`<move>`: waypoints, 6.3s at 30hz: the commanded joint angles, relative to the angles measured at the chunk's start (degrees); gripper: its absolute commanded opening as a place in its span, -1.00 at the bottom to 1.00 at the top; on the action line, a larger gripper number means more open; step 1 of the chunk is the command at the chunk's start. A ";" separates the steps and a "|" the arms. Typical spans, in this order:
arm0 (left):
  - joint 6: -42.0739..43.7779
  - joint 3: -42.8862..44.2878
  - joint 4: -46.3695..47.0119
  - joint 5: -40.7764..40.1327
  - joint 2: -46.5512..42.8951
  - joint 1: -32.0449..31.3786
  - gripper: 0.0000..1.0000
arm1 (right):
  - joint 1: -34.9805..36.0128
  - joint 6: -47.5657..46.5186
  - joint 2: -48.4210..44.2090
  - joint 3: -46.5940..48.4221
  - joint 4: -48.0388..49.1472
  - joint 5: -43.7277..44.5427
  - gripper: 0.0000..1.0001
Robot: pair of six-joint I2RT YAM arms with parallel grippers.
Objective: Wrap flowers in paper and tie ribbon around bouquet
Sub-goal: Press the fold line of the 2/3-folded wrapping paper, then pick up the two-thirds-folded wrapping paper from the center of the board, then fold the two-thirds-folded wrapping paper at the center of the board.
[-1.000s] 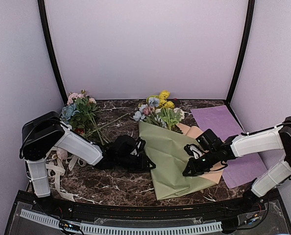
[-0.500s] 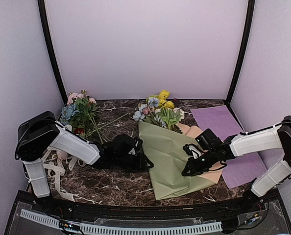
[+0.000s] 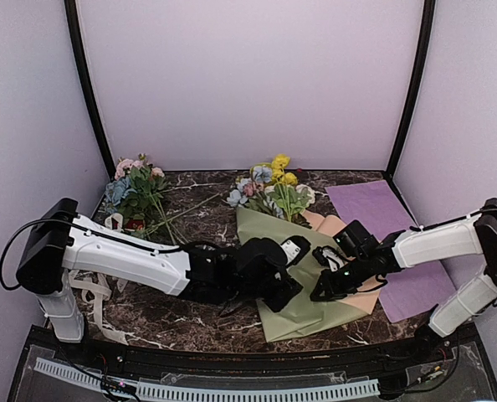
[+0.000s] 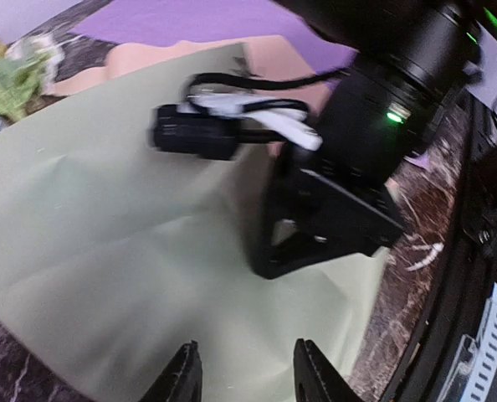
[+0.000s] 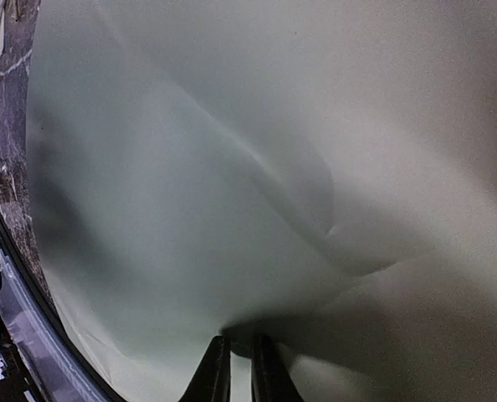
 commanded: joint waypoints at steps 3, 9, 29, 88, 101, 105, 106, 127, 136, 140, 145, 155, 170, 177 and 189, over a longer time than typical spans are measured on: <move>16.29 3.35 -1.66 11.86 7.71 -0.82 -0.25 | 0.18 1.15 0.68 -2.09 -7.70 7.00 -0.78; 23.06 6.82 -3.38 15.54 12.71 -3.01 -0.24 | 0.18 1.91 -0.20 -1.28 -8.64 8.78 -0.77; 26.24 7.66 -5.16 18.17 16.86 -3.38 -0.27 | 0.69 17.18 -18.50 6.80 -37.91 27.89 -0.27; 24.52 11.98 11.32 46.44 20.18 4.85 -0.17 | 0.24 44.75 -27.20 -8.27 -28.43 18.49 -1.00; 19.96 16.02 5.36 37.53 24.16 5.23 -0.22 | 0.26 40.89 -29.23 -4.34 -30.78 23.97 -1.00; 19.92 17.68 4.15 37.64 25.66 4.73 -0.20 | 0.44 39.50 -29.64 -3.22 -31.30 24.99 -1.00; 19.88 17.69 4.11 37.33 25.78 4.68 -0.20 | 0.63 39.14 -29.79 -2.86 -31.58 25.21 -1.00; 22.59 17.35 4.12 41.20 26.14 4.47 0.00 | 15.89 29.90 -28.18 7.39 -24.15 34.95 -1.00; 22.27 16.60 5.03 41.77 25.97 4.72 0.01 | 20.39 25.30 -27.85 5.31 -18.81 34.44 -1.00; 20.13 14.63 7.87 43.46 25.29 5.58 0.01 | 20.33 23.11 -32.78 -0.83 -9.89 32.20 -1.00; 12.89 10.02 16.46 49.13 23.81 8.00 0.06 | 20.33 17.87 -33.32 -5.50 -0.31 31.59 -1.00; 3.11 2.91 32.62 54.56 22.20 10.52 0.15 | 20.39 6.02 -26.13 -8.10 6.89 22.01 -1.00; -4.15 -8.42 41.31 38.14 12.76 10.63 0.32 | 20.32 4.06 -13.86 -10.97 12.42 21.74 -1.00; -2.57 -14.62 35.70 31.46 3.30 10.65 0.31 | 20.31 3.25 -8.62 -10.63 11.71 21.33 -1.00; -18.85 -19.83 16.33 13.94 -1.90 18.29 -0.36 | 20.31 1.57 -7.13 -7.42 7.63 20.17 -1.00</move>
